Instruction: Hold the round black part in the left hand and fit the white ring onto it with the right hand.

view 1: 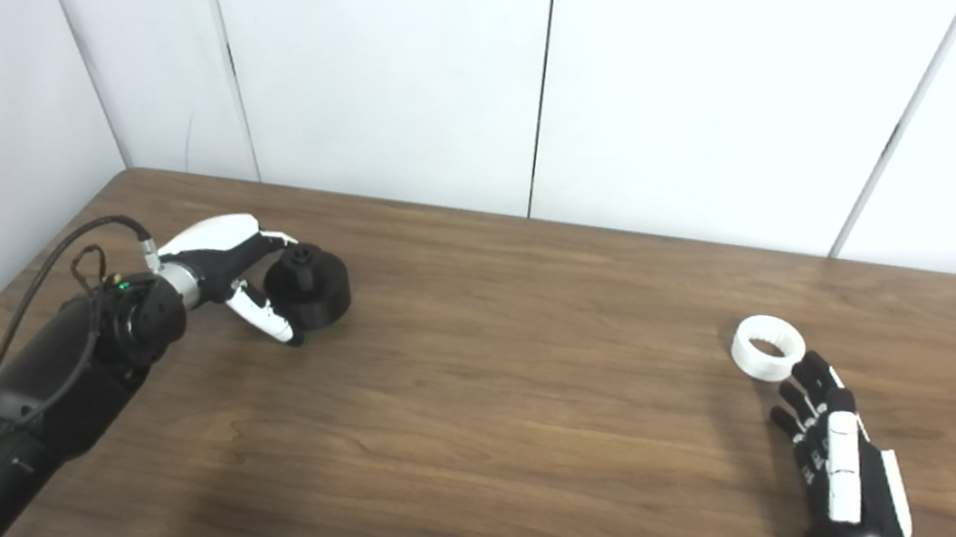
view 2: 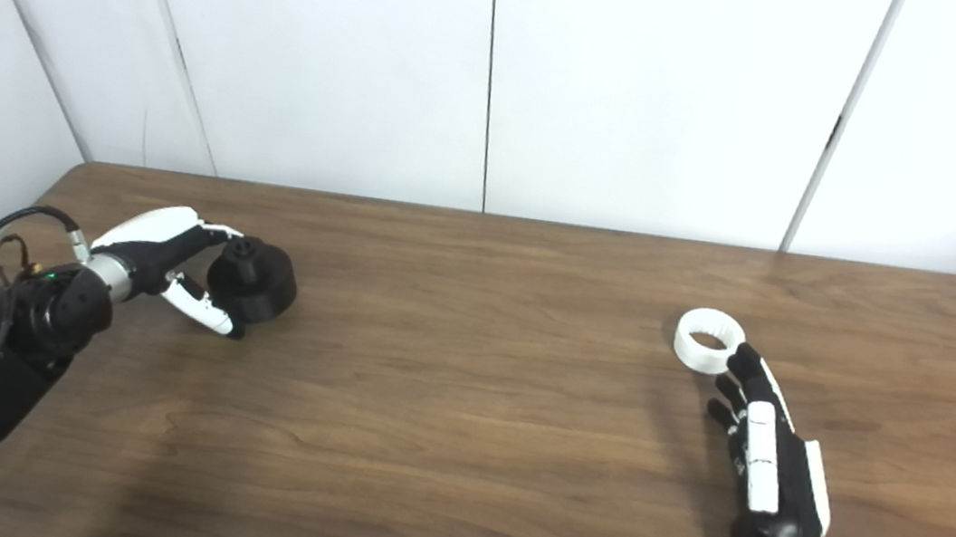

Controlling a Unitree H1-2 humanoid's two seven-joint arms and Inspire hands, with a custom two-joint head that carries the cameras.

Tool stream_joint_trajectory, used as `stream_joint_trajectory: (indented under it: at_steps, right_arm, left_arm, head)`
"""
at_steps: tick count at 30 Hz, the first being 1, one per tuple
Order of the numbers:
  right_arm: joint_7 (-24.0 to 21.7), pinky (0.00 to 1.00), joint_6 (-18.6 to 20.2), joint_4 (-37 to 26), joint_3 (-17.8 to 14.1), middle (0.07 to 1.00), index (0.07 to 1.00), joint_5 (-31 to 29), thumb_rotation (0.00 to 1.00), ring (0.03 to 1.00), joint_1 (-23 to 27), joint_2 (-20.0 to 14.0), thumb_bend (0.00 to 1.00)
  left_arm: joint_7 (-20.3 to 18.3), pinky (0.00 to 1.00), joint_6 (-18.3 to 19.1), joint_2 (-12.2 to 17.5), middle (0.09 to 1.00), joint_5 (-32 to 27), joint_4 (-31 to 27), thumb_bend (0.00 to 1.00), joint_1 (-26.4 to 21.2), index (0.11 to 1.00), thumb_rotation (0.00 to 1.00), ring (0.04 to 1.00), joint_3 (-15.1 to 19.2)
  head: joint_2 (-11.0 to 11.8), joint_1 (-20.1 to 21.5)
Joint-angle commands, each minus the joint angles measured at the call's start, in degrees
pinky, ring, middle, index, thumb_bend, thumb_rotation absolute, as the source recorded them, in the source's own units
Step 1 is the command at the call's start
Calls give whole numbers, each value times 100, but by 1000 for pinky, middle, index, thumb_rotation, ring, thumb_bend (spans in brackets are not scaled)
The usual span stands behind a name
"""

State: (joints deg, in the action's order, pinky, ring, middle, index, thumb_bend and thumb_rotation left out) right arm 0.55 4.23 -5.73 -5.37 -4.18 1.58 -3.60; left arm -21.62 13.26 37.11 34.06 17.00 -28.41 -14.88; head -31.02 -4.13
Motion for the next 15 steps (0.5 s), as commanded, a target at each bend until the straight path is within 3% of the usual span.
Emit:
stream_joint_trajectory:
  at_steps: [1,7,15]
  right_arm:
    - [-26,880,-105,-43,-15,925,920,-46,959,905,-80,6,563]
    - [-45,884,-83,-76,-25,924,920,-81,944,904,-107,-26,584]
    - [-63,875,-93,-77,-14,920,918,-94,946,898,-128,-59,569]
  left_arm:
    - [133,940,-82,109,938,31,-43,1000,-300,821,263,999,83]
    - [132,935,-105,88,939,11,-20,991,-283,784,278,1000,90]
    - [264,963,-227,35,927,-90,-47,874,-217,693,243,996,179]
  head:
    - [-5,-1]
    - [-22,-1]
    - [-22,-2]
